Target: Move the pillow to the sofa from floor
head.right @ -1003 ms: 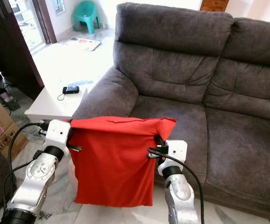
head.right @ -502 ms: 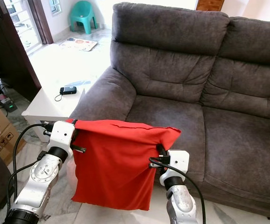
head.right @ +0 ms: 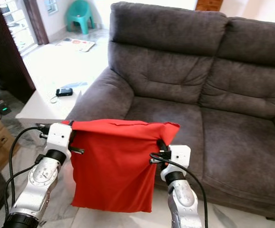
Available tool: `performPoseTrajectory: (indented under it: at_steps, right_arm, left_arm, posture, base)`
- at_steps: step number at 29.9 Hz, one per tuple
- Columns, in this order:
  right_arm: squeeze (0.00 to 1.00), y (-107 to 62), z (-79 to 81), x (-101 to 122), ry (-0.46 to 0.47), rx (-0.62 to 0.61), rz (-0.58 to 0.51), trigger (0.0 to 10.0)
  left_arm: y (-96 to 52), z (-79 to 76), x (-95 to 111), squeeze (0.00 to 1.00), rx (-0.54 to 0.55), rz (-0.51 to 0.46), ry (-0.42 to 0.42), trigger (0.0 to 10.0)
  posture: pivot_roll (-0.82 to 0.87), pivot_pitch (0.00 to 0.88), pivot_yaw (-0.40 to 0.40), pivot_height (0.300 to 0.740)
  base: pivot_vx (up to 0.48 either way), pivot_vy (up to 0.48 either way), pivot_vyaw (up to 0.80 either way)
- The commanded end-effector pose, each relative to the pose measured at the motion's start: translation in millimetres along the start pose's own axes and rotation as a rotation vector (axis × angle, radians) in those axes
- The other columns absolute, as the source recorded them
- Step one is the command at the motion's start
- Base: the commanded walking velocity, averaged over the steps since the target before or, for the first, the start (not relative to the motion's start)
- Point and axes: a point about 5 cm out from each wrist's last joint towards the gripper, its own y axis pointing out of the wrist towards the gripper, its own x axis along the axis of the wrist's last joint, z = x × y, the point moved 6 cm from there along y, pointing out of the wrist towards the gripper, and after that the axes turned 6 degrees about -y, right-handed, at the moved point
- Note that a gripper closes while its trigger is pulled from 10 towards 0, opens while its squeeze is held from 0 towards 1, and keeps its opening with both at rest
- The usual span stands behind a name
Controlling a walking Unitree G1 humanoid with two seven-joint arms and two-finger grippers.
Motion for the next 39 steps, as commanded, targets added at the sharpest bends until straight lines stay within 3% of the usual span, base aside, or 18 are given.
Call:
performPoseTrajectory:
  at_steps: [1, 26, 39]
  right_arm:
    - [0.00, 4.4, -10.3, 13.8, 0.009, -0.041, -0.049, 10.0]
    - [0.00, 5.6, -23.6, 17.1, -0.018, -0.059, -0.045, 10.0]
    - [0.00, 8.8, -20.4, 20.6, -0.025, -0.039, -0.053, 10.0]
  left_arm:
    - [3.8, 11.7, 23.2, 0.00, 0.037, -0.095, 0.017, 10.0]
    - [4.0, 9.9, 21.8, 0.00, 0.050, -0.093, -0.007, 10.0]
    - [3.4, 10.5, 21.5, 0.00, 0.058, -0.093, -0.011, 10.0]
  posture:
    - [0.14, 0.000, -0.087, 0.740]
    - [0.13, 0.000, -0.103, 0.740]
    - [0.13, 0.000, -0.109, 0.740]
  base:
    - [0.000, -0.296, 0.00]
    - [0.000, -0.284, -0.10]
    - [0.000, -0.257, 0.00]
